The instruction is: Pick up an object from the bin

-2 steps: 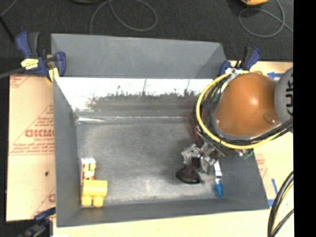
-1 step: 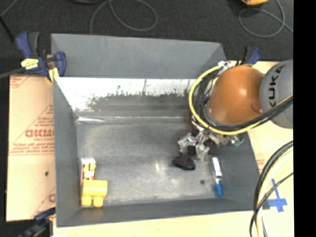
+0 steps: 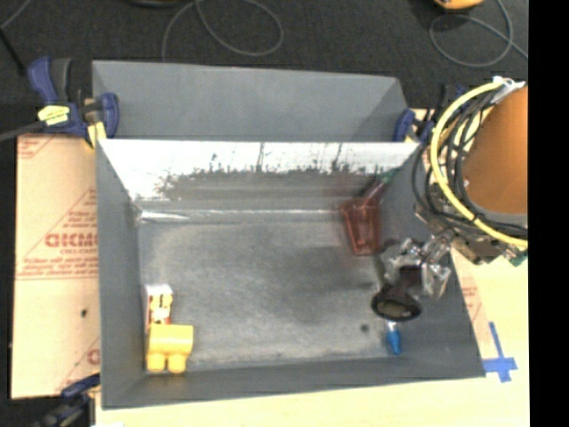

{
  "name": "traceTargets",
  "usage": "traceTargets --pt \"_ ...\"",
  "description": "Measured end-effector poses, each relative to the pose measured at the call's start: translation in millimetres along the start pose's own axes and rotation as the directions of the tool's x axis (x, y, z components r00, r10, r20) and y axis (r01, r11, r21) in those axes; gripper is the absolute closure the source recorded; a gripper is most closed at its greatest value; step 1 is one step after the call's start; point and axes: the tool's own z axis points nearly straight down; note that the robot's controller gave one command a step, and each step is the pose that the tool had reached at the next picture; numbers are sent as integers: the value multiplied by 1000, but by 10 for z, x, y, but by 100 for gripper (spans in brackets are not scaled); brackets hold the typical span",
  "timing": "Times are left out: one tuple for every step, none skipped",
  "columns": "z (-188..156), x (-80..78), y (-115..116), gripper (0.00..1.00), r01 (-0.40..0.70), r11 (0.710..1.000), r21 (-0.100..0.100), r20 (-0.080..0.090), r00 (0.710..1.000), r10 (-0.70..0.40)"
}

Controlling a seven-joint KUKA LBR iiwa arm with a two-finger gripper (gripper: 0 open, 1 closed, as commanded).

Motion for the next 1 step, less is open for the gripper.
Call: traceTargets --pt "-166 61 27 100 -3 1000 7 5 1000 3"
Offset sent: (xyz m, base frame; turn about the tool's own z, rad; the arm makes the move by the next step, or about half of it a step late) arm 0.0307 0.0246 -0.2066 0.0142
